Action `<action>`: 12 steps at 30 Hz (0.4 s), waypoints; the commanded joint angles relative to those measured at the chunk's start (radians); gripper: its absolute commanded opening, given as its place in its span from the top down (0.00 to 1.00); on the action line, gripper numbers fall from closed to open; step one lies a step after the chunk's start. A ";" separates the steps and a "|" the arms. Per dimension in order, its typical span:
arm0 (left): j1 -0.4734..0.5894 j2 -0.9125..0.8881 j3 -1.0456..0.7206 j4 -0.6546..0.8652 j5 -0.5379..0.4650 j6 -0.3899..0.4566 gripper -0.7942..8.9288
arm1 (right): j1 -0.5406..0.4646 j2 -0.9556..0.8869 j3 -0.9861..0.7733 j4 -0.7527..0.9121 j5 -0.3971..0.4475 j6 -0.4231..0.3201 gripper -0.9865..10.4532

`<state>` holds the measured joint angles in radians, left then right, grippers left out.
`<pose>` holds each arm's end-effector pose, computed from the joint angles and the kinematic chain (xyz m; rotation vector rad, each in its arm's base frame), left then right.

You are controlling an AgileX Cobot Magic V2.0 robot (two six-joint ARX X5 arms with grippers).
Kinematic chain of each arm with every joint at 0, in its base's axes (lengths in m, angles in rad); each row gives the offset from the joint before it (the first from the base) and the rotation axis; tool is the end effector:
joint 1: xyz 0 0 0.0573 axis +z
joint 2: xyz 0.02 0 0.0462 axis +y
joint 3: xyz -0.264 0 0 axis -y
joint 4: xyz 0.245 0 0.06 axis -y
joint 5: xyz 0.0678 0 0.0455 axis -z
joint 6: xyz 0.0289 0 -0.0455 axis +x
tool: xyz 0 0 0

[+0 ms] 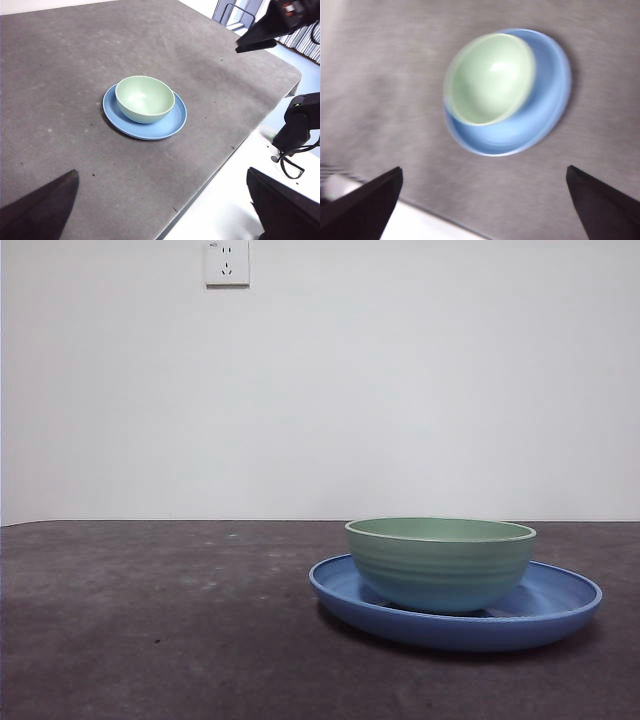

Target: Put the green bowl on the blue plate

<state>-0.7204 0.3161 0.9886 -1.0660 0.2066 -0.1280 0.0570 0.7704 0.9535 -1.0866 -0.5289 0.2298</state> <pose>0.0052 -0.0124 0.3483 -0.0136 0.4519 -0.8871 0.1169 0.0213 0.3181 0.4225 0.9530 0.4421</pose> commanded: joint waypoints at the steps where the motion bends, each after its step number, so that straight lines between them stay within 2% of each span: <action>1: -0.006 0.003 0.009 0.012 -0.005 0.014 0.28 | 0.000 0.068 0.017 0.008 0.053 0.008 0.47; 6: -0.006 0.003 0.009 0.012 -0.004 0.014 0.28 | 0.000 0.201 0.017 0.009 0.067 -0.022 0.47; 12: -0.006 0.003 0.009 0.012 -0.004 0.014 0.28 | 0.000 0.395 0.017 0.070 0.080 -0.095 0.48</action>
<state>-0.7204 0.3161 0.9886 -1.0660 0.2066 -0.1215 0.0570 1.1316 0.9535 -1.0348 -0.4538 0.1730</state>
